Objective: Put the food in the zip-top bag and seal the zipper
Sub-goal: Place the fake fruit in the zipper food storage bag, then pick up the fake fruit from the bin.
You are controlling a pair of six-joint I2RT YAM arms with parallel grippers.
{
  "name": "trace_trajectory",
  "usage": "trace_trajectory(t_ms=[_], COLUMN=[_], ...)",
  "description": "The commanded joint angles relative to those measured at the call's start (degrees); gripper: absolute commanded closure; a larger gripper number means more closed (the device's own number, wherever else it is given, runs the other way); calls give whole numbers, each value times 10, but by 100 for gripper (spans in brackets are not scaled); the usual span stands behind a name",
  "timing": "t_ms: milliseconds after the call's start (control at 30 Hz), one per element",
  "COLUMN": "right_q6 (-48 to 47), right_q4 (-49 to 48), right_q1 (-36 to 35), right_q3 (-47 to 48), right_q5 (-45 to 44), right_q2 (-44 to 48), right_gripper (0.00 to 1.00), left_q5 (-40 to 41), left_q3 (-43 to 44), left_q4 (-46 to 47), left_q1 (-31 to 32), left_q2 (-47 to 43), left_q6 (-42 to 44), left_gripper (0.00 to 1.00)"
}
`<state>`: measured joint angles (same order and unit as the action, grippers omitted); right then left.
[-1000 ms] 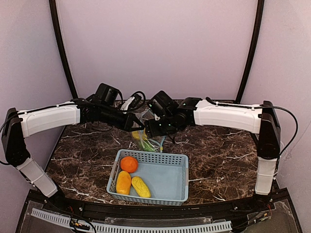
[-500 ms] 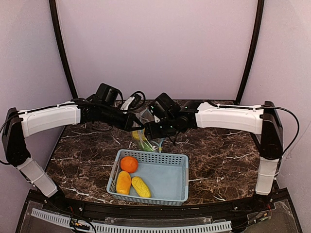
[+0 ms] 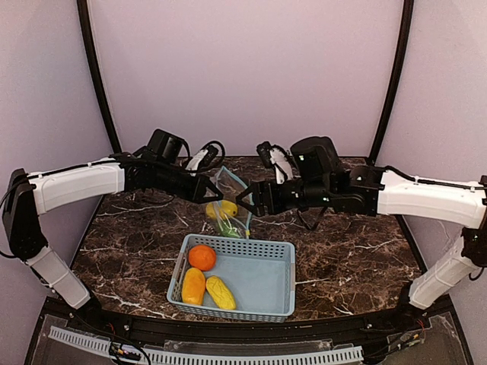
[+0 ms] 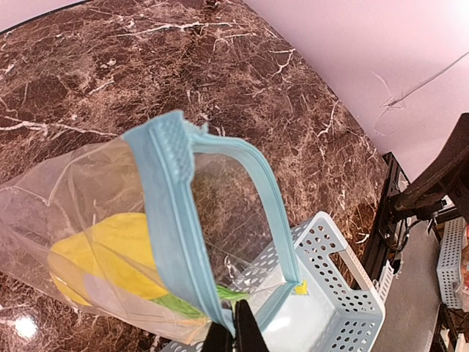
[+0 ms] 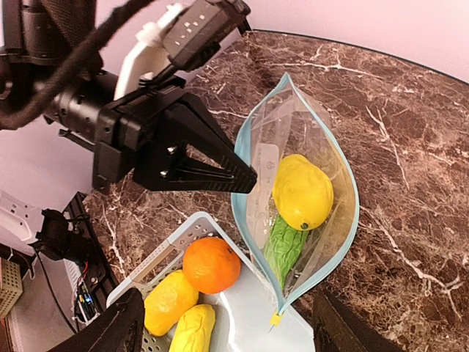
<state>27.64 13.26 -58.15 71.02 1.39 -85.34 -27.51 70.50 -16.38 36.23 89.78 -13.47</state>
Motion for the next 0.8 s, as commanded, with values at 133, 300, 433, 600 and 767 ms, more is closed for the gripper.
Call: trace_trajectory(t_ms=[133, 300, 433, 600, 767], right_q6=[-37, -6, 8, 22, 24], right_q4=[-46, -19, -11, 8, 47], right_q1=[-84, -136, -175, -202, -217], right_q3=[-102, -113, -104, -66, -14], right_q5=[-43, -71, -80, -69, -73], right_q2=[57, 33, -9, -79, -147], right_gripper=[24, 25, 25, 26, 27], left_q5=[0, 4, 7, 12, 16], left_q3=[15, 8, 6, 6, 8], left_q4=[-1, 7, 7, 6, 3], left_q1=[-1, -1, -1, -1, -1], left_q2=[-31, -29, -27, -26, -28], left_q6=[20, 14, 13, 12, 13], left_gripper=[99, 99, 99, 99, 99])
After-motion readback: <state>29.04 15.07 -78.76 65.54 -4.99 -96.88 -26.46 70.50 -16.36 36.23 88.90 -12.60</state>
